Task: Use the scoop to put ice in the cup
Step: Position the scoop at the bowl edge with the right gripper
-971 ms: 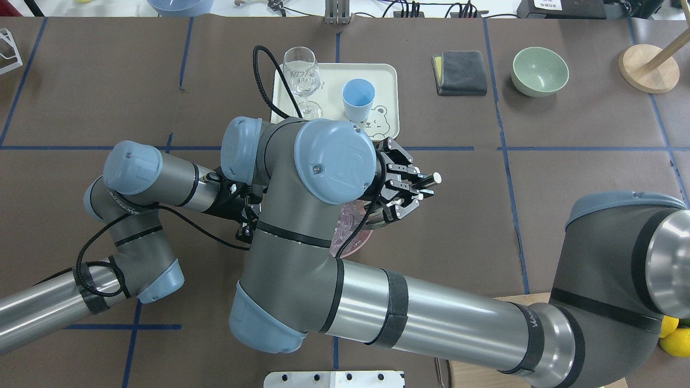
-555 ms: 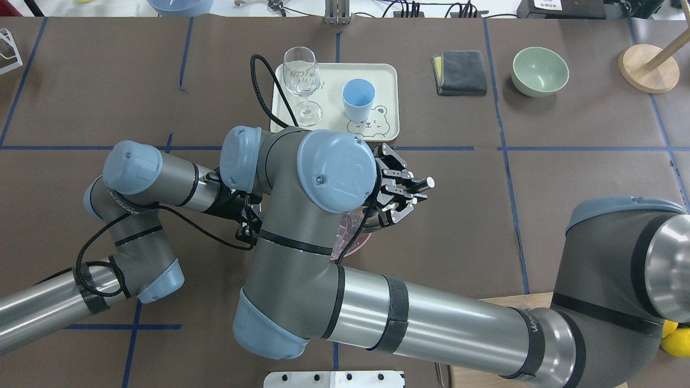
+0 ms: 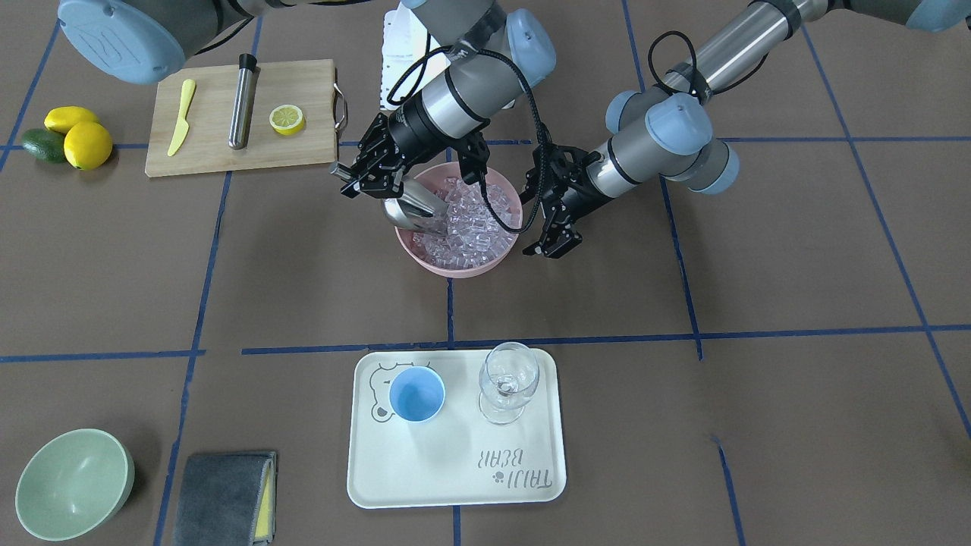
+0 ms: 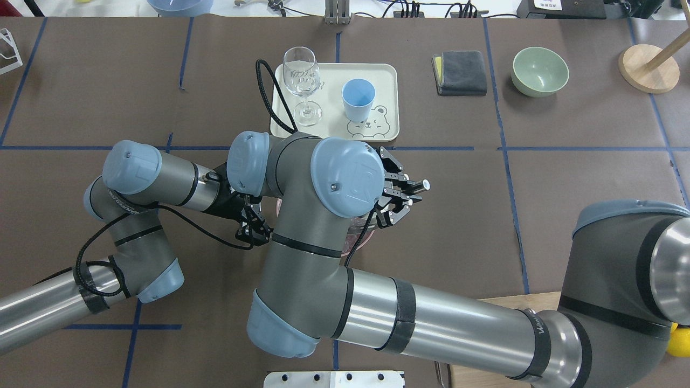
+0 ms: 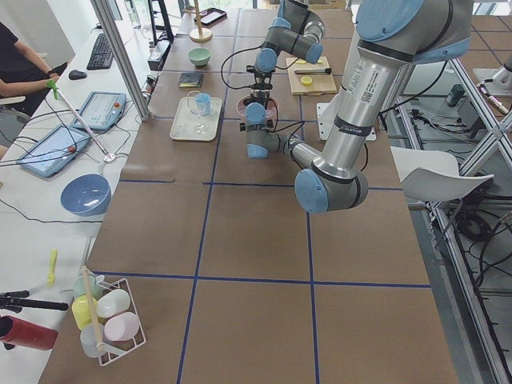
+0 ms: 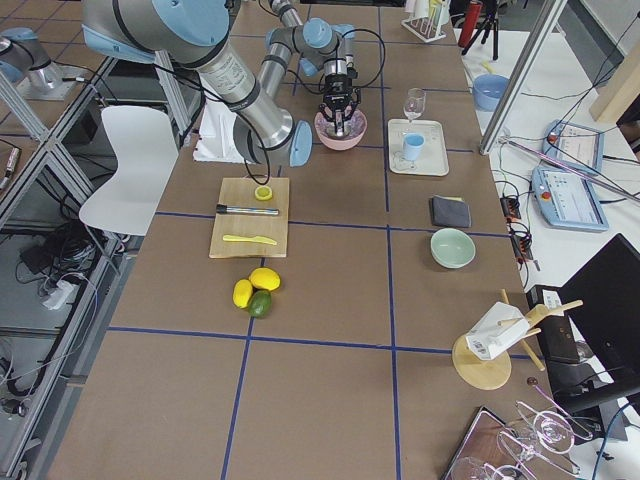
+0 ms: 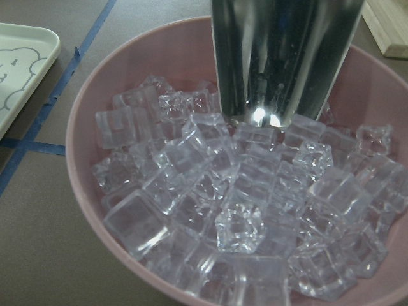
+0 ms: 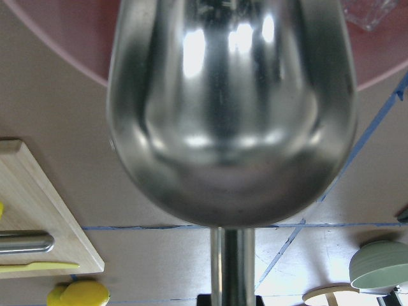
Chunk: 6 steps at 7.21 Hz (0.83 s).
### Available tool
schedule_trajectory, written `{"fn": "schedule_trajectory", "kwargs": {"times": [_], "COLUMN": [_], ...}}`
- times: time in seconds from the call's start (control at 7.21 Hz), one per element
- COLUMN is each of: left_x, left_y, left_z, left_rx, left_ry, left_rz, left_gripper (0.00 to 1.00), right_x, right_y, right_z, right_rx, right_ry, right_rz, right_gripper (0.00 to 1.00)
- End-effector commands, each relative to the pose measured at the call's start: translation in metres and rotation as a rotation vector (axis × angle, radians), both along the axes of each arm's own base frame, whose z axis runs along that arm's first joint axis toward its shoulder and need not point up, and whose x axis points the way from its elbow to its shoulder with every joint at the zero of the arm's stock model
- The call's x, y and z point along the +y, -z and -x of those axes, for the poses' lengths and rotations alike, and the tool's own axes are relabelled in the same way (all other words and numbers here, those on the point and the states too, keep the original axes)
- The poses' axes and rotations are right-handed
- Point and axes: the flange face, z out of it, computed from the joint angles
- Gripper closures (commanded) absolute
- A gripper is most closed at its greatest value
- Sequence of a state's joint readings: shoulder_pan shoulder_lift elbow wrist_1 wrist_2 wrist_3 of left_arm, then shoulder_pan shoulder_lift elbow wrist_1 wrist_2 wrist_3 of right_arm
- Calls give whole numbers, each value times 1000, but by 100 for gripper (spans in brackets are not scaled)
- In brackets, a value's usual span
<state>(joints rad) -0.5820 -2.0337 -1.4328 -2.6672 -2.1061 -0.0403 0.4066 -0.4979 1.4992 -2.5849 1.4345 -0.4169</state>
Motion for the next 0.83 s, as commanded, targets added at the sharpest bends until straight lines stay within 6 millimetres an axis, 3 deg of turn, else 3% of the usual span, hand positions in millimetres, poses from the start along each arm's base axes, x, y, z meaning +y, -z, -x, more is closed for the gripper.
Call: {"fn": "schedule_trajectory", "kwargs": {"times": [0.0, 0.28, 0.69], "left_x": [0, 0, 0], "left_y": [0, 0, 0], "left_z": [0, 0, 1], "left_rx": [1, 2, 2], "left_ry": [0, 1, 1], "left_rz": [1, 0, 0], "left_gripper": [0, 0, 0], "right_x": [-1, 10, 9], "right_y": [-9, -49, -70], "right_z": [3, -23, -25], "right_rx": [-54, -179, -327], "right_ry": [-2, -8, -18], "right_rz": [-15, -63, -81], "right_gripper": [100, 100, 100]}}
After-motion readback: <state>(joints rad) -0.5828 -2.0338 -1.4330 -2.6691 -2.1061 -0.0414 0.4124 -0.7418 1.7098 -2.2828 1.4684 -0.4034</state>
